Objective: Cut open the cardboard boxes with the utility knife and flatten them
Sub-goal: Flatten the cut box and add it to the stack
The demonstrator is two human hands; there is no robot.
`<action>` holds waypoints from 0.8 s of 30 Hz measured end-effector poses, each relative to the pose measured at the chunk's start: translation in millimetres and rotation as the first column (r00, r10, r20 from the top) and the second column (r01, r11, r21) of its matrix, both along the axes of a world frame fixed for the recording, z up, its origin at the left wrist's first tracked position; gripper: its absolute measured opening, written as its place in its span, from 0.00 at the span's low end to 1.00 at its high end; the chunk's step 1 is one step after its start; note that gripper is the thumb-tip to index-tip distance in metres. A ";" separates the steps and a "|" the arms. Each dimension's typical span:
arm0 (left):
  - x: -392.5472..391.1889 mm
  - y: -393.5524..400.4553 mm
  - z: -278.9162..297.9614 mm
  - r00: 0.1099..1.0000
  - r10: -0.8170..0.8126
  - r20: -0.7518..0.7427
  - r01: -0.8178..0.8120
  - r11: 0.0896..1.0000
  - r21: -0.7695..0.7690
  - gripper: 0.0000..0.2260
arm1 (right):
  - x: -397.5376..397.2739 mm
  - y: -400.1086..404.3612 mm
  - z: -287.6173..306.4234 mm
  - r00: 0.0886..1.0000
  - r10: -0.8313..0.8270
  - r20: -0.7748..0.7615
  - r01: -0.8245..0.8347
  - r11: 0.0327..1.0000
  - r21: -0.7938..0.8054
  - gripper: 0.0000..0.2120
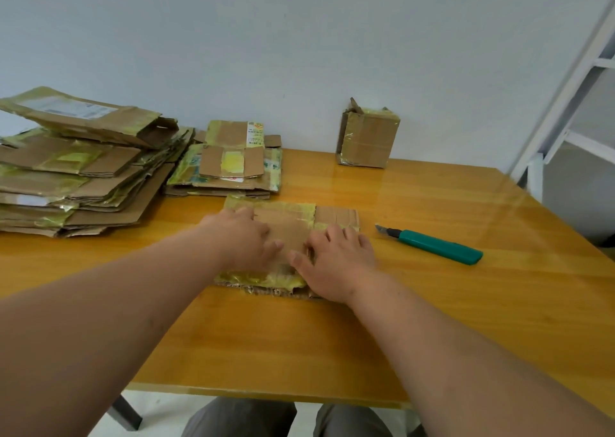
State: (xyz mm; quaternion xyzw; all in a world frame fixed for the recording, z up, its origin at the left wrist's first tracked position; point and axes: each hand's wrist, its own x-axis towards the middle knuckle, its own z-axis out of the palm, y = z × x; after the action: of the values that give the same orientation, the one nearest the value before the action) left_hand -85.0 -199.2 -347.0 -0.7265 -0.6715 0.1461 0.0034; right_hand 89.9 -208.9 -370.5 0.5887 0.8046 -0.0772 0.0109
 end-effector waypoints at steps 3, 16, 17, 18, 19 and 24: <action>-0.1 4.8 -6.0 1.000 -0.009 -0.005 0.009 0.998 0.069 0.34 | -3.2 8.9 1.1 0.998 0.029 0.059 -0.031 0.999 0.018 0.31; -3.1 28.6 -6.1 0.998 -0.029 0.061 0.035 0.995 -0.092 0.40 | 8.6 32.7 -10.8 0.997 0.047 -0.055 -0.055 0.987 -0.148 0.40; -1.3 26.0 -13.5 0.997 -0.019 0.076 0.025 0.996 -0.084 0.40 | 9.1 29.9 -14.3 0.998 0.049 -0.044 -0.054 0.992 -0.117 0.41; -0.1 23.6 -21.9 0.995 -0.006 0.096 0.013 0.997 -0.082 0.40 | 8.8 28.6 -17.1 0.998 0.053 -0.026 -0.055 0.994 -0.095 0.42; -0.1 21.6 -28.4 0.993 0.007 0.119 0.003 0.997 -0.082 0.39 | 8.1 29.1 -18.6 0.998 0.056 -0.013 -0.057 0.994 -0.097 0.42; -1.0 26.2 -27.7 0.992 0.019 0.121 -0.002 0.990 -0.140 0.40 | 7.8 41.8 -3.2 0.998 0.020 -0.056 -0.032 0.972 -0.234 0.42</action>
State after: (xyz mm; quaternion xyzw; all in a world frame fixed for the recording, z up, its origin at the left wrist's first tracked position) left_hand -86.1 -173.0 -374.7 -0.7290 -0.6623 0.1484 -0.0894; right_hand 97.7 -167.1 -373.7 0.5703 0.7976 -0.1871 0.0601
